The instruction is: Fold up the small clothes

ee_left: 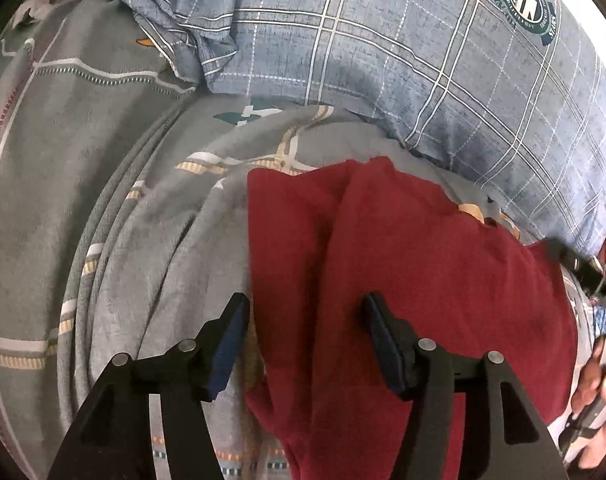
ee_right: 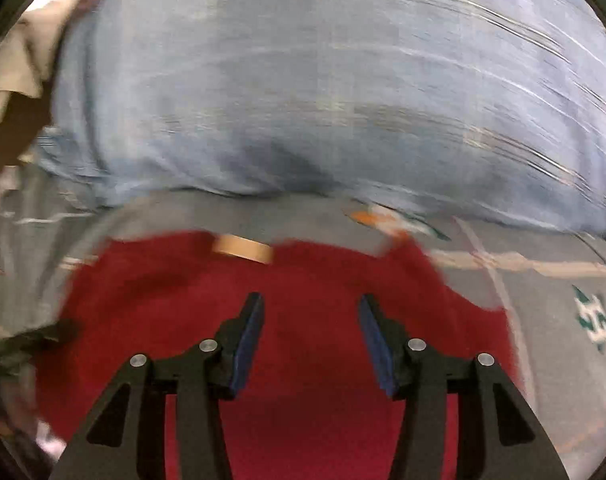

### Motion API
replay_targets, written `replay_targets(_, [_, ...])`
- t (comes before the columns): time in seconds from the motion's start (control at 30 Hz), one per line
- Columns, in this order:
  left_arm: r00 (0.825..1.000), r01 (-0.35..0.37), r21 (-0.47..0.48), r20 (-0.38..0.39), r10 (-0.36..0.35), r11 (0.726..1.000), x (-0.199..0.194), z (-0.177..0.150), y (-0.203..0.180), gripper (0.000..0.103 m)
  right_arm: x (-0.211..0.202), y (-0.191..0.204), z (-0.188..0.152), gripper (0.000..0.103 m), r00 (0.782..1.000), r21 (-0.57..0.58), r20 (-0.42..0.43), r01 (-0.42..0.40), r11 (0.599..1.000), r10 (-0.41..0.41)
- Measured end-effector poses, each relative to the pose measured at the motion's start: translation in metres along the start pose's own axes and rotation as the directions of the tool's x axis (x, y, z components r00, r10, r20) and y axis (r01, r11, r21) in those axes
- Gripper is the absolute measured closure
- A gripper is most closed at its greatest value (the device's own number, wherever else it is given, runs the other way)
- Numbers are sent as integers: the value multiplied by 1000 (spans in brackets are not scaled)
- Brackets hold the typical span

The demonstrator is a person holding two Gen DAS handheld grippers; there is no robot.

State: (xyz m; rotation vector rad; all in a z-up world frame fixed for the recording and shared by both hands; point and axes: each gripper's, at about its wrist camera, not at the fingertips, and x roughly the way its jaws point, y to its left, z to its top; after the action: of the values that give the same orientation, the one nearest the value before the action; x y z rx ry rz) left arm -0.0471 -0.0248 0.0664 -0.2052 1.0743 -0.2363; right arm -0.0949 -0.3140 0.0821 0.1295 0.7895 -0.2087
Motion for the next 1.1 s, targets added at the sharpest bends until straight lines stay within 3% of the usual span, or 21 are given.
replay_targets(0.13, [1000,-10,7,7,10,1000,1,2,4,44,26,50,18,49,977,-52,-22,-214,975,214])
replay_targets(0.3, [1000,-1,-27,-3,1,1000,2,6,14,41,72,103,24,45,957,-169,-125,-282,945,263])
replay_targets(0.4, [1000,-3,-25,-5,2,1000,4,8,13,41,92,121,17,47,957,-229,-181,-264,937,226])
replay_targets(0.43, [1000,-2,-25,-7,1,1000,5,8,13,41,99,124,14,53,958,-251,-195,-256,933,211])
replay_targets(0.47, [1000,-1,-26,-10,1,1000,6,8,14,41,104,129,11,76,959,-274,-206,-249,929,196])
replay_targets(0.53, [1000,1,-30,-15,-1,1000,8,9,14,41,110,135,10,103,960,-300,-211,-241,923,182])
replay_targets(0.83, [1000,0,-40,-19,-1,999,11,11,15,39,120,149,22,103,962,-236,-174,-247,940,209])
replay_targets(0.9, [1000,0,-40,-17,-1,999,10,12,15,39,108,142,25,101,962,-208,-145,-259,943,233])
replay_targets(0.97, [1000,-2,-35,-15,2,999,10,12,14,40,94,135,27,90,969,-218,-119,-239,946,218])
replay_targets(1.0, [1000,-4,-32,-14,3,999,10,12,14,40,90,132,27,82,969,-223,-119,-236,946,214])
replay_targets(1.07, [1000,-4,-32,-13,4,999,10,11,13,40,83,124,26,49,968,-223,-130,-240,945,215])
replay_targets(1.1, [1000,-3,-35,-13,2,999,9,11,14,40,86,124,26,44,967,-226,-139,-239,944,211])
